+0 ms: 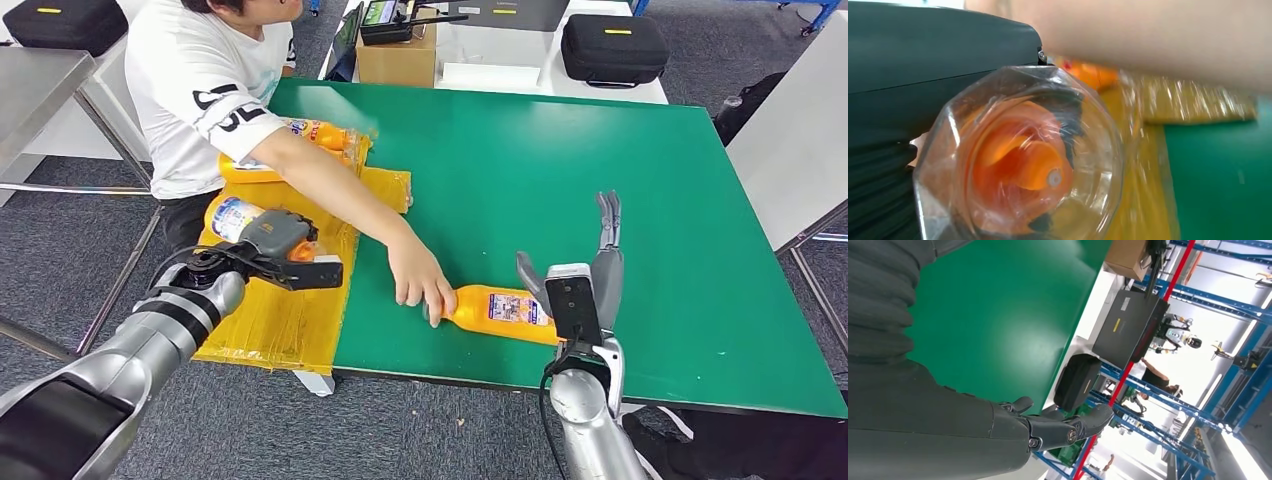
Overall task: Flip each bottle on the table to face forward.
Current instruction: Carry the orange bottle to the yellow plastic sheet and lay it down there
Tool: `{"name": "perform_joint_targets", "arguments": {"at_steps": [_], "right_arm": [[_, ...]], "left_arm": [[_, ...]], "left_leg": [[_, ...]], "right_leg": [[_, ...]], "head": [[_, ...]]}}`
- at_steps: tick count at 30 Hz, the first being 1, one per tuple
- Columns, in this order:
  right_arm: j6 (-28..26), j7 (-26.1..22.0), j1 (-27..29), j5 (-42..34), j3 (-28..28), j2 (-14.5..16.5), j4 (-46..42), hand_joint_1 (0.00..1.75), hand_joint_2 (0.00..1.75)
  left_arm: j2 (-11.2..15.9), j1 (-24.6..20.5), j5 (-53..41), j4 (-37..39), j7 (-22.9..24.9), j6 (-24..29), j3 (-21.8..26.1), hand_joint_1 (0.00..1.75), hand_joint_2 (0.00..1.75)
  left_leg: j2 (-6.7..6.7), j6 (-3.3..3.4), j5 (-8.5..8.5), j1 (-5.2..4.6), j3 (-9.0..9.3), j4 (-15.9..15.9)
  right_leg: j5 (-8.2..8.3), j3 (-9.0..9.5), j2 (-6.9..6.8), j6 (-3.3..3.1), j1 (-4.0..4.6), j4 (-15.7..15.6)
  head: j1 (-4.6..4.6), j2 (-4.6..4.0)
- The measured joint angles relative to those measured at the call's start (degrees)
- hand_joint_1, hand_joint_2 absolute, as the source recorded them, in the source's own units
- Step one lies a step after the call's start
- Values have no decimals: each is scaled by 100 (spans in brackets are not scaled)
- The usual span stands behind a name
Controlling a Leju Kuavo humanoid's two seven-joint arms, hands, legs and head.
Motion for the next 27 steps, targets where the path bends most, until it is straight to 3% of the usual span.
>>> {"name": "perform_joint_targets", "arguments": {"at_steps": [1,5,6,7,9,10,12,27], "right_arm": [[17,-4,-1,-24,0,0,-2,0,175],[62,-65,-16,-143,0,-2,-1,0,175],[73,-85,-24,-171,0,-2,0,0,175],[83,-101,-32,-196,0,-2,1,0,175],[91,-119,-48,-236,0,-3,2,0,175],[92,-125,-53,-251,0,-4,2,0,175],[93,-138,-60,-284,0,-4,4,0,175],[129,-196,-115,-390,8,-29,75,0,175]], "left_arm": [[-8,1,38,19,-112,-93,-56,175,175],[-55,43,378,54,-719,-447,-249,34,175],[-74,69,466,54,-819,-505,-303,45,175],[-94,96,557,54,-898,-556,-361,44,175],[-131,139,710,54,-1000,-624,-471,28,175],[-148,152,778,54,-1046,-655,-513,10,175],[-174,168,922,54,-1143,-726,-565,0,175],[-197,512,2104,-281,-1593,-578,-551,0,175]], "left_leg": [[0,0,0,0,0,0],[-5,0,0,0,0,0],[-6,0,0,0,0,0],[-6,0,0,0,0,0],[-6,0,0,0,-1,0],[-6,0,0,0,-1,0],[-5,0,0,0,-1,0],[-8,0,0,0,-1,-1]], "right_leg": [[0,0,0,0,0,0],[0,2,-2,0,0,0],[0,2,-2,0,0,0],[0,2,-2,0,0,0],[0,3,-2,0,0,0],[0,3,-2,0,0,0],[0,4,-2,0,0,0],[0,4,-3,0,0,0]], "head": [[0,0],[-1,0],[0,0],[0,0],[1,-1],[1,-1],[1,-1],[1,0]]}}
